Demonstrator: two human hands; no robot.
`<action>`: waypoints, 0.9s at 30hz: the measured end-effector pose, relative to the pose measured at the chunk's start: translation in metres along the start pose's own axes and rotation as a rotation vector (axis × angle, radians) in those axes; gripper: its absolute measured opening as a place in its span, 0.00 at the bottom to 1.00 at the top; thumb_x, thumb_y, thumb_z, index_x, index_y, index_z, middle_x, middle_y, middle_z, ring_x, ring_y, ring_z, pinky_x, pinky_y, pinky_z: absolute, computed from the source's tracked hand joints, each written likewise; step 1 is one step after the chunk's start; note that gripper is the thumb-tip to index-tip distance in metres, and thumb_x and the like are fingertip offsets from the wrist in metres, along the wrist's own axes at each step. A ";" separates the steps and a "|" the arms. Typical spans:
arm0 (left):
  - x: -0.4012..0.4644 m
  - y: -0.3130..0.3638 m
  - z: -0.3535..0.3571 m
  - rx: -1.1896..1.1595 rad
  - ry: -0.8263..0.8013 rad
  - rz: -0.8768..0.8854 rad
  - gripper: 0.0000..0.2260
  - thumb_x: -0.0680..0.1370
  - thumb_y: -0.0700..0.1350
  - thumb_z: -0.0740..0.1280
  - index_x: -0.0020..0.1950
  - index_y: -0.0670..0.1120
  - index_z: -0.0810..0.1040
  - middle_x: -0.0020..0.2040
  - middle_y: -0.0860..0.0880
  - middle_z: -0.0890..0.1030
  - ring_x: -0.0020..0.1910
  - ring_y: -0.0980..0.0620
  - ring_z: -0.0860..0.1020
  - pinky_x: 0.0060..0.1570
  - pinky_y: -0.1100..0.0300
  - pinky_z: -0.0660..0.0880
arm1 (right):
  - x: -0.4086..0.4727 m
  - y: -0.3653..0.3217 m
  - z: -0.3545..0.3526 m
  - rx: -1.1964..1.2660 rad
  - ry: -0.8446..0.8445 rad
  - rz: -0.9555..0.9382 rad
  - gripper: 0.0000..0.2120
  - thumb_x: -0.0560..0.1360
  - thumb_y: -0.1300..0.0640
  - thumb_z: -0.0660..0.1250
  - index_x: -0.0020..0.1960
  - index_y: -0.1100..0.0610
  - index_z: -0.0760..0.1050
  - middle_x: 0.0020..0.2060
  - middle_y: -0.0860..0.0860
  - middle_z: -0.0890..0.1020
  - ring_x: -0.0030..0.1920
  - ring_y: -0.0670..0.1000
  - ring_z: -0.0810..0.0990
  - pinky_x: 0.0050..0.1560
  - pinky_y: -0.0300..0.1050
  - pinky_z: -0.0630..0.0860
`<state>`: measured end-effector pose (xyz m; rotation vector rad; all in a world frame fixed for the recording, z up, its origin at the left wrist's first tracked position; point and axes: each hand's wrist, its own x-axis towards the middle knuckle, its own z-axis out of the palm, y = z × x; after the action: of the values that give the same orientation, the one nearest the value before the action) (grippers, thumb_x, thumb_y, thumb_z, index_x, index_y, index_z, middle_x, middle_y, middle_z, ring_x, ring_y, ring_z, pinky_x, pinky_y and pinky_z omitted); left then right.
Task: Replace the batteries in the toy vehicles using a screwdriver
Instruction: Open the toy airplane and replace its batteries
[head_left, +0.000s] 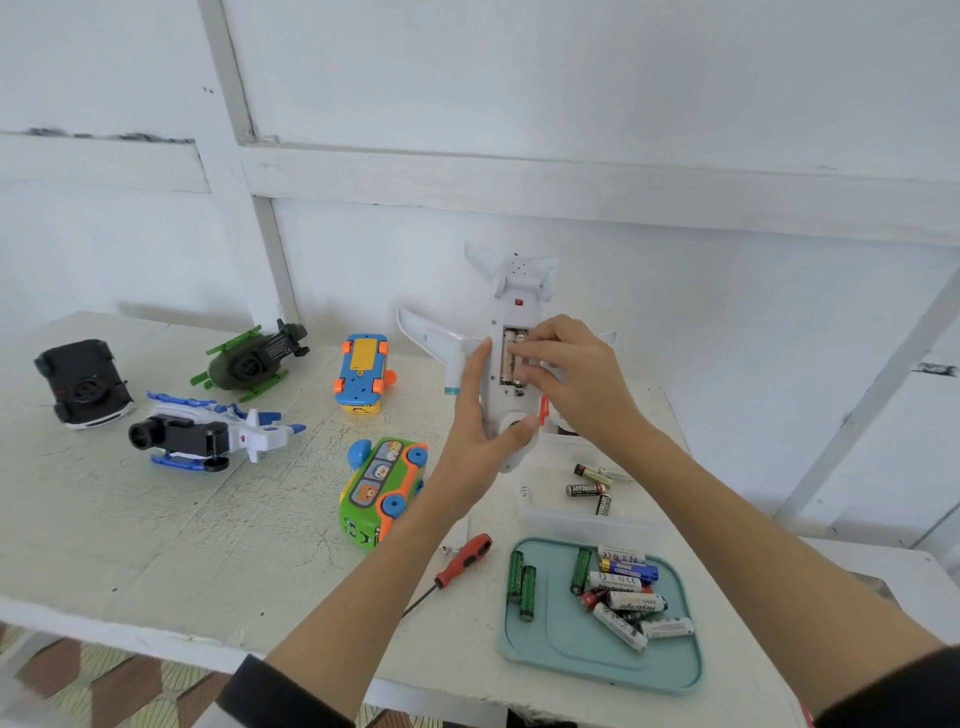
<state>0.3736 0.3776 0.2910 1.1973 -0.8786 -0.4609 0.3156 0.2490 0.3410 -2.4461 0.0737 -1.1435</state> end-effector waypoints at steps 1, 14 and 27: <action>0.001 0.002 -0.003 0.013 0.010 0.010 0.34 0.78 0.33 0.66 0.73 0.60 0.56 0.74 0.46 0.68 0.56 0.58 0.77 0.52 0.67 0.75 | 0.000 -0.002 -0.002 0.030 -0.008 0.003 0.11 0.69 0.61 0.69 0.50 0.61 0.82 0.46 0.54 0.80 0.50 0.54 0.77 0.51 0.43 0.72; -0.002 0.028 -0.060 0.142 0.228 0.105 0.36 0.77 0.35 0.68 0.74 0.62 0.55 0.77 0.50 0.64 0.67 0.53 0.74 0.57 0.62 0.76 | -0.041 -0.025 0.026 0.236 -0.077 0.278 0.11 0.74 0.66 0.66 0.54 0.56 0.78 0.42 0.49 0.74 0.40 0.40 0.73 0.43 0.28 0.70; -0.026 0.036 -0.083 0.152 0.245 0.084 0.36 0.77 0.33 0.67 0.75 0.61 0.56 0.76 0.50 0.65 0.69 0.48 0.72 0.65 0.51 0.74 | -0.079 -0.014 0.096 -0.116 -0.906 0.414 0.11 0.77 0.59 0.62 0.59 0.59 0.72 0.48 0.54 0.73 0.46 0.50 0.70 0.47 0.39 0.68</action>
<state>0.4192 0.4586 0.3074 1.3190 -0.7589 -0.1768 0.3332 0.3148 0.2359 -2.6363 0.3485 0.1825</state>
